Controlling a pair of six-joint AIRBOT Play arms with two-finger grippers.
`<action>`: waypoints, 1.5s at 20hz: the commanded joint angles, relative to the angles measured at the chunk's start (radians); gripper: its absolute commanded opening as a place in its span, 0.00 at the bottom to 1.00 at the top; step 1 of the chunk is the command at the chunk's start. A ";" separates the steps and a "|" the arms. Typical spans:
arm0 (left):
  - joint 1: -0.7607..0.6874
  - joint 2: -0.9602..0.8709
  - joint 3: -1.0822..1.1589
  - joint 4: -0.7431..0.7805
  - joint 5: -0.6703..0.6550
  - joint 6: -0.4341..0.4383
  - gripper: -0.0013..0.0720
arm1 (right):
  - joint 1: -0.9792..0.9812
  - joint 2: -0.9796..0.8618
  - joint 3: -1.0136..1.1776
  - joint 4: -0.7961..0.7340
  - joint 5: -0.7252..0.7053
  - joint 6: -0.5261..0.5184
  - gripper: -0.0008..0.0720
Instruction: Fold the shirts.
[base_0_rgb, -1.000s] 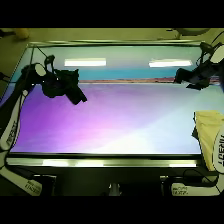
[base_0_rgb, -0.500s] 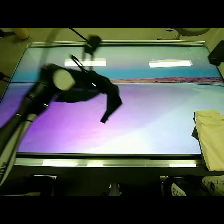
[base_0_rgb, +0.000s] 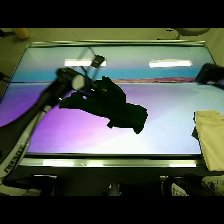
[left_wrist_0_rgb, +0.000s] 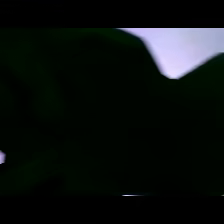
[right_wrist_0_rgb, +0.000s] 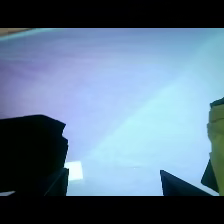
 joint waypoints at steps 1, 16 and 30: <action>0.334 -0.010 -0.030 -0.085 -0.099 -0.042 1.00 | 0.001 -0.163 -0.104 0.170 0.043 -0.045 0.86; 0.420 -0.198 -0.165 -0.312 0.077 -0.032 0.05 | 0.144 -0.491 -0.368 0.304 -0.134 -0.112 0.97; 0.408 0.381 -0.082 -0.243 0.216 0.124 0.04 | 0.181 -0.217 -0.047 0.322 -0.214 -0.228 0.04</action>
